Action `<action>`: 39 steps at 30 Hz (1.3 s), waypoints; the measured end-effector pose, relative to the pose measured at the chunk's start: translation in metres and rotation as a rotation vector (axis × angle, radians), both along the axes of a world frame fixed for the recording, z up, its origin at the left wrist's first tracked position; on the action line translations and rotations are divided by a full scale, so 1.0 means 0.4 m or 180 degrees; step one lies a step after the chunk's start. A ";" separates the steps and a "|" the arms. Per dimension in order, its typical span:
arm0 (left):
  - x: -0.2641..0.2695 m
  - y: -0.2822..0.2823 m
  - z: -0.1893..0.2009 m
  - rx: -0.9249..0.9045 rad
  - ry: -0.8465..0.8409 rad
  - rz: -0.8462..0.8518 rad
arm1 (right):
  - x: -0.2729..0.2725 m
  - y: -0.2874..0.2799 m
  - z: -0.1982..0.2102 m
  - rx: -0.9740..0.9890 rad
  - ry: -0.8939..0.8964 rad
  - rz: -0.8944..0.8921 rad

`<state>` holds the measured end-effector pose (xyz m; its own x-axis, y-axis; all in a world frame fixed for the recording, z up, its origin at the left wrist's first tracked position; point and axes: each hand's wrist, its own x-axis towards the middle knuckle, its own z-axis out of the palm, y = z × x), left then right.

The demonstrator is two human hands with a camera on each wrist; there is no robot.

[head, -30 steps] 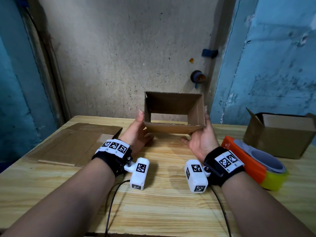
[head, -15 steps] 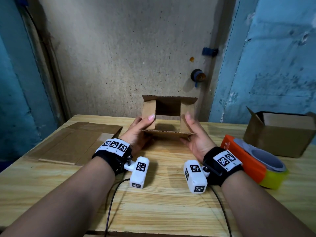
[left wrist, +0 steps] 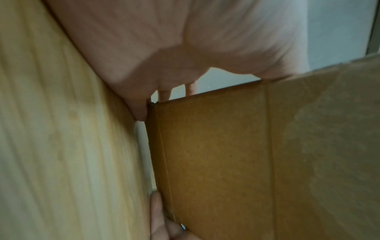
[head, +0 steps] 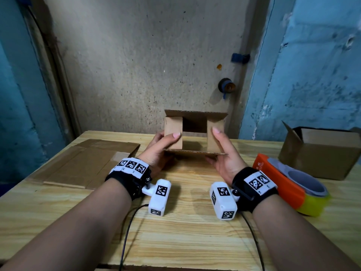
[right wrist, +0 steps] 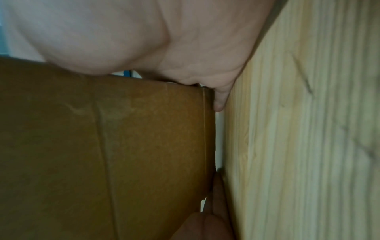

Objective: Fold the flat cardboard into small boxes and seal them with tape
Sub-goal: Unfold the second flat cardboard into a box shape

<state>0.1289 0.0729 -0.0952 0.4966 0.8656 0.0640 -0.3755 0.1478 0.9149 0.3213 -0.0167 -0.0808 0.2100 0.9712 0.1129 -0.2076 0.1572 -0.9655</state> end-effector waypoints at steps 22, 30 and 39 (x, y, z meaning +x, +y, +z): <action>0.001 0.005 0.005 -0.0056 0.0065 0.0043 | -0.006 0.016 -0.002 -0.0011 0.0287 -0.0205; 0.008 0.005 0.016 0.0062 -0.0177 0.0194 | -0.012 0.013 0.010 0.0106 0.0715 -0.0286; 0.005 0.014 0.016 0.0251 -0.0233 0.0421 | 0.004 0.014 0.009 0.0109 0.0298 -0.0387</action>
